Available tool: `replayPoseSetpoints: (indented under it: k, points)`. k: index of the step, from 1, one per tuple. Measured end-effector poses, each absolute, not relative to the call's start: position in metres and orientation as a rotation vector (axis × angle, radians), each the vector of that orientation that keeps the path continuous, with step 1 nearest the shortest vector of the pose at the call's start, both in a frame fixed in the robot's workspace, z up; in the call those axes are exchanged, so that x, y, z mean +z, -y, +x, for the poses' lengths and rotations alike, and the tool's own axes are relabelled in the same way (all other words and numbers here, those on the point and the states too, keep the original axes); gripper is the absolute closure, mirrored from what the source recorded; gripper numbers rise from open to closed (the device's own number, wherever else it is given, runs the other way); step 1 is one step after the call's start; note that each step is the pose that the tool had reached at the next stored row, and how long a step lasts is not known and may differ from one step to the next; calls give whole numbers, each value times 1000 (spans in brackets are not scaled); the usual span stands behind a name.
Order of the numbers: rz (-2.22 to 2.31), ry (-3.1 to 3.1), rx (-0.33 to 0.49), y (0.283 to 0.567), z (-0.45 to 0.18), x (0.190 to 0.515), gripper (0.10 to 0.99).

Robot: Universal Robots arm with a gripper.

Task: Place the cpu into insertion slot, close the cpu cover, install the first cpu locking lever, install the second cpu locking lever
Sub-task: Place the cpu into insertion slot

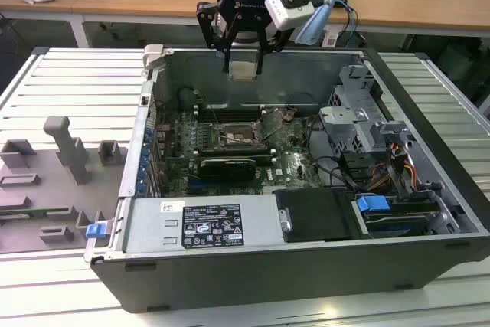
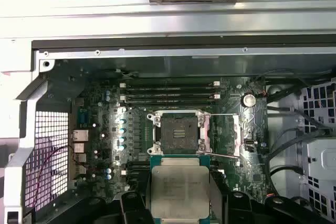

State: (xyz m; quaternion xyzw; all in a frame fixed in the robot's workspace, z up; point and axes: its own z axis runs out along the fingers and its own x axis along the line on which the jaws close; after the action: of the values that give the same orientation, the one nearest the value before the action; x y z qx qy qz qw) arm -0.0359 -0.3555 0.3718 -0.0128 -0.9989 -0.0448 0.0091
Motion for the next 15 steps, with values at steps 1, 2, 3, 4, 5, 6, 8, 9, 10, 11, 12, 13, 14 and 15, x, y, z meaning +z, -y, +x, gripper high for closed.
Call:
replayPoseSetpoints:
  k: [1, 2, 3, 4, 5, 6, 8, 9, 10, 11, 12, 13, 14, 15]
  points:
    - [-40, 3120, -140, 355, -36, 372, 549]
    - [-41, 3120, -140, 355, -36, 372, 549]
    - [-44, 3120, -140, 355, -36, 372, 549]
    - [-47, 3120, -140, 355, -36, 372, 549]
    - [-53, 3120, -140, 355, -36, 372, 549]
    - [-59, 3120, -140, 355, -36, 372, 549]
    - [-72, 3120, -140, 355, -36, 372, 549]
    - [-85, 3120, -140, 355, -36, 372, 549]
    - [-98, 3120, -141, 355, -36, 372, 549]
    - [-108, 3120, -141, 355, -36, 372, 549]
    - [-120, 3120, -141, 355, -36, 372, 549]
    - [-151, 3120, -141, 355, -36, 372, 549]
    - [-170, 3119, -141, 355, -36, 372, 549]
    - [-185, 3119, -141, 355, -36, 372, 549]
